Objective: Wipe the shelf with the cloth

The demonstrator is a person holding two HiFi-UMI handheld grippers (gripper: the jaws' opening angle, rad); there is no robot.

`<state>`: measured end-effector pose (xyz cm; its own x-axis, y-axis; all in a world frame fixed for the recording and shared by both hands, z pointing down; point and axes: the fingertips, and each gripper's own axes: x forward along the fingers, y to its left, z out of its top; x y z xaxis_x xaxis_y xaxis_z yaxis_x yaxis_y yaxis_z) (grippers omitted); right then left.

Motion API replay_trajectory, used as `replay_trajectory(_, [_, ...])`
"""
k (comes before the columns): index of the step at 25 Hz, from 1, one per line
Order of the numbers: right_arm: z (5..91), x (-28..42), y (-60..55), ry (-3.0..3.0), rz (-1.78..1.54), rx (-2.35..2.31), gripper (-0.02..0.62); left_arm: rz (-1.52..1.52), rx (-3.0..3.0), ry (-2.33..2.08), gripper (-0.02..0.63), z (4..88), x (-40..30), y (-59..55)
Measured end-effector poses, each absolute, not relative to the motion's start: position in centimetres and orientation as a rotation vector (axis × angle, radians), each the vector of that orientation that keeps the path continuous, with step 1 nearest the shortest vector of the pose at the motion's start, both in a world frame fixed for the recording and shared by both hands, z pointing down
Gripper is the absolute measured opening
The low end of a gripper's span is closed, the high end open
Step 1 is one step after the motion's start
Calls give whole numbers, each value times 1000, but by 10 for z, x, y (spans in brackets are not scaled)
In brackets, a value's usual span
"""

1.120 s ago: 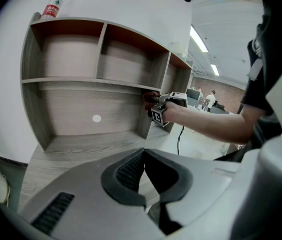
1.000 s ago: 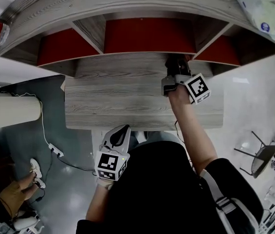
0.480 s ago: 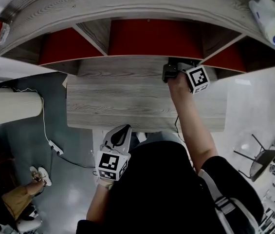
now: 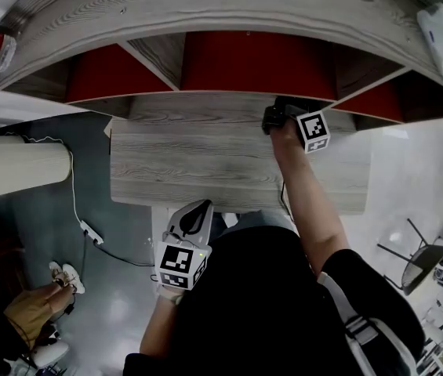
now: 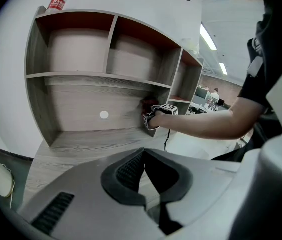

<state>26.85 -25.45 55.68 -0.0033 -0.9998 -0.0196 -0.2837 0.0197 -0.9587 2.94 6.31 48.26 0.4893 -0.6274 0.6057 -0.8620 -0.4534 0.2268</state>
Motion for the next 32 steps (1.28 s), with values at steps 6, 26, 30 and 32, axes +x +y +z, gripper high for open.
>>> replay_trajectory(6, [601, 269, -247, 1379, -1140, -1474, 81, 602, 2206, -1236, 6, 484, 27, 64])
replay_trajectory(26, [679, 262, -218, 1298, -1393, -1693, 83, 589, 2129, -1256, 6, 495, 4, 85])
replay_trajectory(30, [658, 253, -213, 1388, -1366, -1667, 83, 588, 2152, -1234, 6, 493, -2, 83])
replay_trajectory(32, [646, 247, -207, 1468, -1350, -1669, 83, 582, 2167, -1222, 6, 491, -6, 80])
